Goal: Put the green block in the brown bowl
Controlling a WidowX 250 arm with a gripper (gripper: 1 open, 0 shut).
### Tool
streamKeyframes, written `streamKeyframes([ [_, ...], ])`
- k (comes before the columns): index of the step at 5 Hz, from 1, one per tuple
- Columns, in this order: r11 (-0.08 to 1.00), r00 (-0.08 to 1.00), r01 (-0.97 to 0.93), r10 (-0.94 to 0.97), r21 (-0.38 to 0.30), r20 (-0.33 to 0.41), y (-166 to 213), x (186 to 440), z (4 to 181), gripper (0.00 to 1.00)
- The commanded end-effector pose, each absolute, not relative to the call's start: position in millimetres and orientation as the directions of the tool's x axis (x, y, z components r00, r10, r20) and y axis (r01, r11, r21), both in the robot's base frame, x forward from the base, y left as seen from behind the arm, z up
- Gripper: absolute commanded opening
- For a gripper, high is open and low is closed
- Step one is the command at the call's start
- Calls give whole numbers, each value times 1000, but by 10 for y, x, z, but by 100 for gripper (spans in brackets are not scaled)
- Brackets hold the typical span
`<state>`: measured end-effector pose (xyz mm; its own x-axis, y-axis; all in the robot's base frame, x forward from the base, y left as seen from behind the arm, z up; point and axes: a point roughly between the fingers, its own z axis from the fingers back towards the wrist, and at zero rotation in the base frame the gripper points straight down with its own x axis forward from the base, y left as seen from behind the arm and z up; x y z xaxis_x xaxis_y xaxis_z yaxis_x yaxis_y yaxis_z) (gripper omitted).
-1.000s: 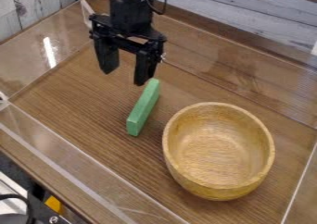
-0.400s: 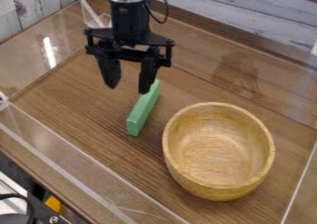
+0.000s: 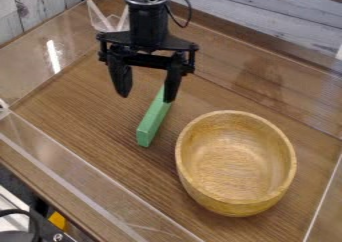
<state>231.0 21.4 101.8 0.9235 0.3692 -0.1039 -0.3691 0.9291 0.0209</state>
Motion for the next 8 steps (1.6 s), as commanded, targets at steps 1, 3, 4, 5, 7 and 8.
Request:
streamKeyframes([
  [1, 961, 959, -277, 278, 18, -54, 167, 2346, 1160, 100],
  [3, 985, 985, -169, 170, 33, -38, 165, 2362, 1137, 100],
  [4, 986, 986, -163, 165, 39, -37, 188, 2355, 1094, 100],
  [5, 978, 978, -204, 205, 44, -33, 181, 2366, 1055, 100],
  [7, 977, 978, -206, 208, 57, -29, 192, 2349, 934, 100],
  [8, 984, 985, -169, 171, 61, -23, 215, 2338, 850, 100],
])
